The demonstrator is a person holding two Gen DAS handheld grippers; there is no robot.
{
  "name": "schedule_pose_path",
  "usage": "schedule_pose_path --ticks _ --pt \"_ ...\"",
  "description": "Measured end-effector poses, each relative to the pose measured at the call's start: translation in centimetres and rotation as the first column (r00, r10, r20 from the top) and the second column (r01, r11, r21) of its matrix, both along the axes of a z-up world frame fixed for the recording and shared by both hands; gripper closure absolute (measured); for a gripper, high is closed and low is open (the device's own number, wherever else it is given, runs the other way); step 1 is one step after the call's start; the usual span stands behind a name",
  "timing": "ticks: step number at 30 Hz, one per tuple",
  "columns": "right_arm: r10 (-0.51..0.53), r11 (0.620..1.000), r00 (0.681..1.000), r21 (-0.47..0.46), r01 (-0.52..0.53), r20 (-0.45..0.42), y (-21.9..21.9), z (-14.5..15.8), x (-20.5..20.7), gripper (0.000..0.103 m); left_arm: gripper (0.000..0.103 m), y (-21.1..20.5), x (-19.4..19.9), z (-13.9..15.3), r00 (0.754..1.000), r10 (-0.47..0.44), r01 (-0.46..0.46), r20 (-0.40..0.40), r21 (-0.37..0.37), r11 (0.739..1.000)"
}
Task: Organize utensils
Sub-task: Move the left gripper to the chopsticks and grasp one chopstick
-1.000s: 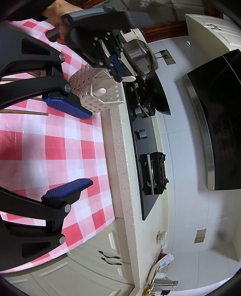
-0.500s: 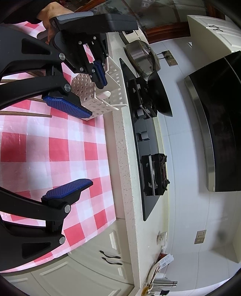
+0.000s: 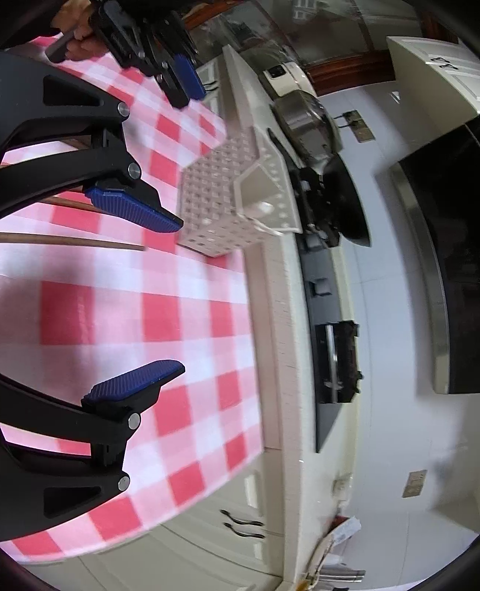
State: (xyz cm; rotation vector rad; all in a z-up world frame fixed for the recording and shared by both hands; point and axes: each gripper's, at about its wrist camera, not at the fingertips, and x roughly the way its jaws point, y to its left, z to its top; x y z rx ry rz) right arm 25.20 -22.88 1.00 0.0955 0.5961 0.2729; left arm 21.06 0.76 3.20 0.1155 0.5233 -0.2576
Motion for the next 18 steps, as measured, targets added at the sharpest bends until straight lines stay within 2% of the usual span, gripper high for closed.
schedule_pose_path --ticks 4,10,12,18 --pt "0.023 0.999 0.998 -0.024 -0.024 -0.053 1.2 -2.2 -1.4 0.033 0.066 2.5 -2.8 -2.2 0.992 0.085 -0.089 -0.09 -0.045 0.995" --pt "0.032 0.993 0.991 -0.111 -0.046 -0.128 3.1 -5.0 -2.7 0.032 0.067 5.0 -4.6 -5.1 0.955 0.169 -0.198 -0.245 -0.099 0.975" --pt "0.043 0.989 0.987 -0.135 -0.064 -0.156 3.6 -5.8 -2.9 0.032 0.067 5.1 -5.0 -6.1 0.945 0.156 -0.193 -0.288 -0.102 0.976" --pt "0.059 0.978 0.981 -0.187 -0.094 -0.186 4.8 -6.9 -3.1 0.032 0.074 3.7 -4.8 -7.1 0.94 0.124 -0.158 -0.318 -0.083 0.984"
